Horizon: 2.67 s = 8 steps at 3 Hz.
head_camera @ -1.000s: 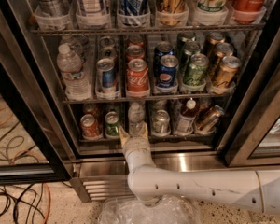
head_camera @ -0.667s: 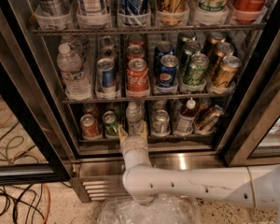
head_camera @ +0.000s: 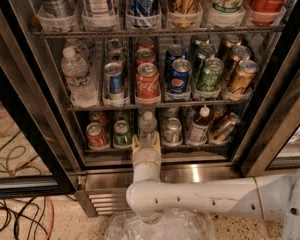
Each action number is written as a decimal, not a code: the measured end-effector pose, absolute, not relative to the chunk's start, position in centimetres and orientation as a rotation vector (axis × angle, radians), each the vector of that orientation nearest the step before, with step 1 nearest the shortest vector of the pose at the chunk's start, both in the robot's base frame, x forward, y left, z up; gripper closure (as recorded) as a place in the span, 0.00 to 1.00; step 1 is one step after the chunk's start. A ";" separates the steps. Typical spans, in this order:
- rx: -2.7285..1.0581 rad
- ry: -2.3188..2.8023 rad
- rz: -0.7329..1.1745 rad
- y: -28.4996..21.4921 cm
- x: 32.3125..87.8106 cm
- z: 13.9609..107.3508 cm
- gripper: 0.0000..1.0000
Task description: Pick water bottle from bottom shelf of fridge
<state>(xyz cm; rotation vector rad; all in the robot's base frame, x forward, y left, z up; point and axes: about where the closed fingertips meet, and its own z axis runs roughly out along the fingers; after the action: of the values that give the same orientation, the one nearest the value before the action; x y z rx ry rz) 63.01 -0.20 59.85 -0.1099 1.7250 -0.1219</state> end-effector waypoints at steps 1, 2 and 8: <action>-0.053 1.738 -0.146 -1.8 63.0 59.0 0.38; 0.021 1.722 -0.104 -3.2 63.5 58.8 0.38; 0.121 1.615 0.082 -2.9 64.4 61.0 0.80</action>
Offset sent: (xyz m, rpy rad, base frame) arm 0.0109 -0.0447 -0.0112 0.1855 -0.0399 -0.0983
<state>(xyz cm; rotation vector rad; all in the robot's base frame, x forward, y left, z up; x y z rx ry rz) 64.42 -2.93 60.99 0.1208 1.6151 0.0815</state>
